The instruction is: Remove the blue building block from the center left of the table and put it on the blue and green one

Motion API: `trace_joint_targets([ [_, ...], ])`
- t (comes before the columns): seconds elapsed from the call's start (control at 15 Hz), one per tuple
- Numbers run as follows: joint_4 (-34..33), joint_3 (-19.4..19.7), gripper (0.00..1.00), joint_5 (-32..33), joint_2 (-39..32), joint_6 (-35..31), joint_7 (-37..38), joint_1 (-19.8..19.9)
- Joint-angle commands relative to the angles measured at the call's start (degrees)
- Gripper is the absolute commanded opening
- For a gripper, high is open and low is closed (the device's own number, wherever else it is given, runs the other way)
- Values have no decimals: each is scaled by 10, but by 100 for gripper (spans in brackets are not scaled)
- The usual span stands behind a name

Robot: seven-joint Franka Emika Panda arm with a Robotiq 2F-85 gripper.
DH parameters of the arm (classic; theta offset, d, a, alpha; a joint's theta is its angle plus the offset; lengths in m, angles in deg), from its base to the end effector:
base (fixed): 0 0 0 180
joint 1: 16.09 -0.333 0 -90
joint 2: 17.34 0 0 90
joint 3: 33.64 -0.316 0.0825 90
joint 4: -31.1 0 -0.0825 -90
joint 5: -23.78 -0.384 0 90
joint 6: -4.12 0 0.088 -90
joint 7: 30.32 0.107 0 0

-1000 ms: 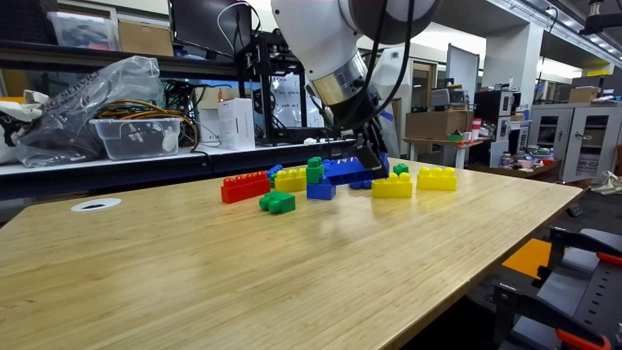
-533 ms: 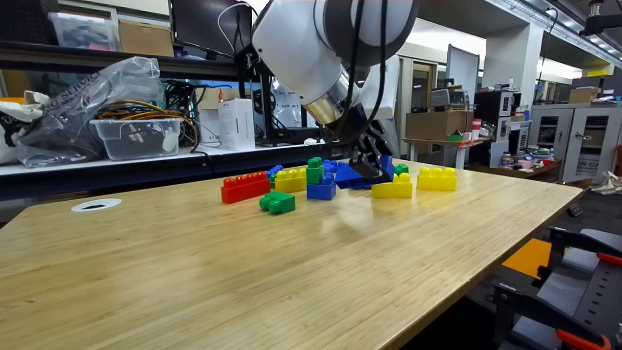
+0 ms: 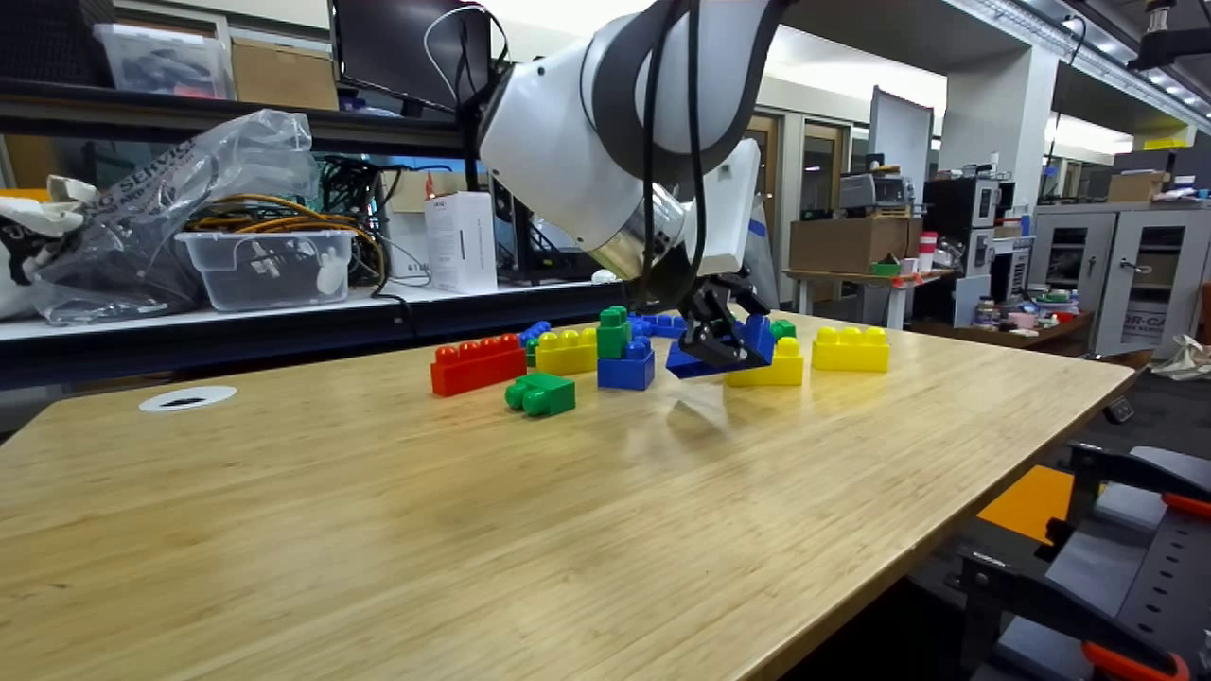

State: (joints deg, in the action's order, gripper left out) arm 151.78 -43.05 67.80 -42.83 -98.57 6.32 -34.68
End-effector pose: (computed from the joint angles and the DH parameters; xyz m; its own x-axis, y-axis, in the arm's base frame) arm 0.4705 0.1860 0.1836 0.9183 0.1535 -0.3649 0.3780 -0.6139 0.6930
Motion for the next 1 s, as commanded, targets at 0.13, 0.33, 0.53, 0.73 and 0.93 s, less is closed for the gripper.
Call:
trace_joint_targets([
  [0.13, -50, 17, 38, 18, -48, 59, 34, -20],
  [0.33, -69, 20, 38, 20, -67, 80, 46, -25],
  [0.53, -88, 24, 38, 25, -87, 103, 54, -30],
  [0.73, -105, 26, 38, 31, -106, 125, 58, -31],
  [0.93, -120, 28, 38, 36, -121, 144, 58, -31],
])
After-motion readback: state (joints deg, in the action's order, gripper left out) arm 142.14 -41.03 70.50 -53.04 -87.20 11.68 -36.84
